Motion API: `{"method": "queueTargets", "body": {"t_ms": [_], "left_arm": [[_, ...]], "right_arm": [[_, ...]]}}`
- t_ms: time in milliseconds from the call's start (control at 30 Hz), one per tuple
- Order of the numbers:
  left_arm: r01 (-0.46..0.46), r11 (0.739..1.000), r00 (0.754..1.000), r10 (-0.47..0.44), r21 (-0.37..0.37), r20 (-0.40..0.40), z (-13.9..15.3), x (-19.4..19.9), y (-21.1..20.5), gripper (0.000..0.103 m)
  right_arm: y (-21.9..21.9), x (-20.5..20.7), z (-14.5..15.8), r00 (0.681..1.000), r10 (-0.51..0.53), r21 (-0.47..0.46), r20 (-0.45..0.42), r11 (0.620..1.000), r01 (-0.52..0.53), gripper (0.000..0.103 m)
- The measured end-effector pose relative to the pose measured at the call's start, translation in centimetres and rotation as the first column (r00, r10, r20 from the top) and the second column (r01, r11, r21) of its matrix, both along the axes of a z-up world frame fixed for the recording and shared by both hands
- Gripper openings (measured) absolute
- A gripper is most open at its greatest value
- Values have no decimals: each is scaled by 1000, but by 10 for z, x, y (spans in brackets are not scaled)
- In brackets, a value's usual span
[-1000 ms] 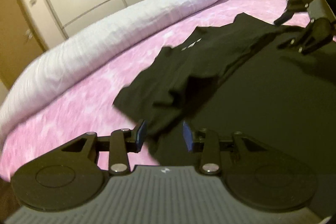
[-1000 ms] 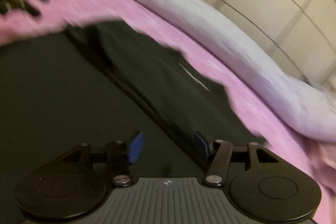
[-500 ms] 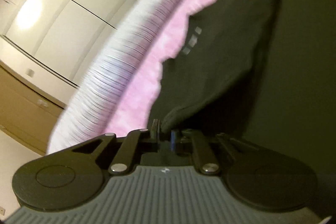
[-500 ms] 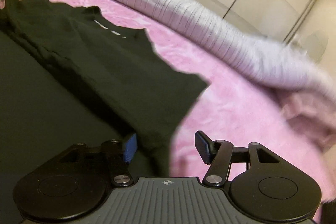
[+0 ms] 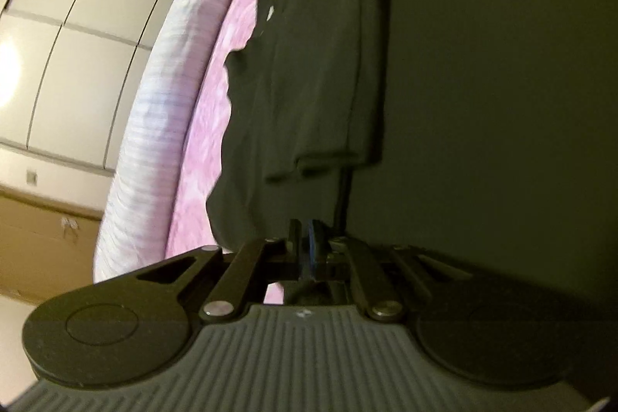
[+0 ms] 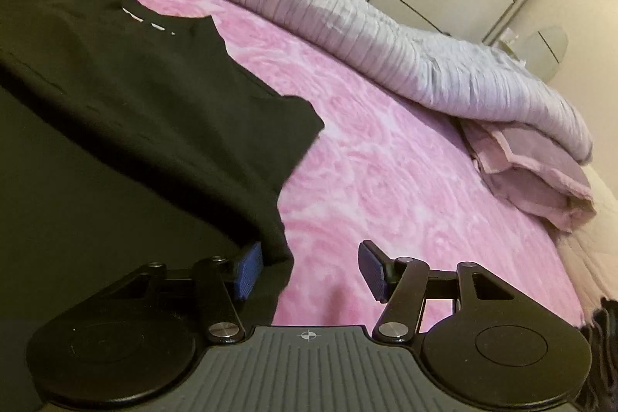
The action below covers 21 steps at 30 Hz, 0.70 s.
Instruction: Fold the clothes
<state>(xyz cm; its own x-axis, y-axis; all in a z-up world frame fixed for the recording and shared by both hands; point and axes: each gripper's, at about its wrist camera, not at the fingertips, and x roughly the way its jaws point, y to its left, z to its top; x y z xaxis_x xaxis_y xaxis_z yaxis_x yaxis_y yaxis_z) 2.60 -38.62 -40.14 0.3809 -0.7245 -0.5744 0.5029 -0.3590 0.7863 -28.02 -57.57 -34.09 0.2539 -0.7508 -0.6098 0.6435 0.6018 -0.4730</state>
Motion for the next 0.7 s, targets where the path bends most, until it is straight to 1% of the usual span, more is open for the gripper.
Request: {"method": "queueTargets", "body": {"t_ms": [67,100,133,167,200,233,300,333,400,433,500,533,567,633,700], "left_arm": [[-43,999,996,43,-7,-72,12,9,7,6],[-81,997,987,78,-15,-144,22,17,6,10],[-117,993,970,111,-17,-216,31,25,0,12],[-152,988,947,141,-16,-287,41,32,-5,18],[-183,983,919,166,-14,-358,49,39,-13,20],[-204,979,888,181,-10,-423,54,45,-24,20],[-244,970,813,205,1,-545,65,57,-45,20],[-248,969,779,207,13,-592,66,61,-56,20],[-243,968,721,218,55,-657,60,68,-82,20],[-240,966,697,240,96,-676,54,70,-94,20],[-223,966,663,247,128,-707,46,75,-106,17],[-215,966,646,250,143,-721,43,78,-111,12],[-209,968,650,245,140,-720,46,78,-110,1],[-224,969,697,233,104,-678,49,76,-111,0],[-250,964,737,253,95,-627,43,77,-111,0]], "right_arm": [[7,-1,3,1000,-6,13,-1,1000,6,58],[12,-3,5,1000,-4,21,14,1000,4,58],[18,-5,8,1000,6,29,30,1000,-7,58],[23,-5,10,999,15,33,46,999,-16,58],[29,-5,12,998,22,36,62,999,-24,58],[35,-4,14,996,31,39,81,999,-34,58],[44,1,15,992,50,49,113,997,-56,58],[46,4,15,991,60,56,121,996,-68,58],[50,10,11,988,80,67,130,994,-90,58],[50,13,8,988,90,71,127,993,-100,58],[49,17,2,987,101,78,121,991,-111,58],[47,17,1,986,98,85,133,990,-110,58],[45,15,1,984,95,92,149,990,-110,58],[39,11,1,982,83,107,171,989,-102,58],[36,8,1,979,65,123,191,988,-89,59]]}}
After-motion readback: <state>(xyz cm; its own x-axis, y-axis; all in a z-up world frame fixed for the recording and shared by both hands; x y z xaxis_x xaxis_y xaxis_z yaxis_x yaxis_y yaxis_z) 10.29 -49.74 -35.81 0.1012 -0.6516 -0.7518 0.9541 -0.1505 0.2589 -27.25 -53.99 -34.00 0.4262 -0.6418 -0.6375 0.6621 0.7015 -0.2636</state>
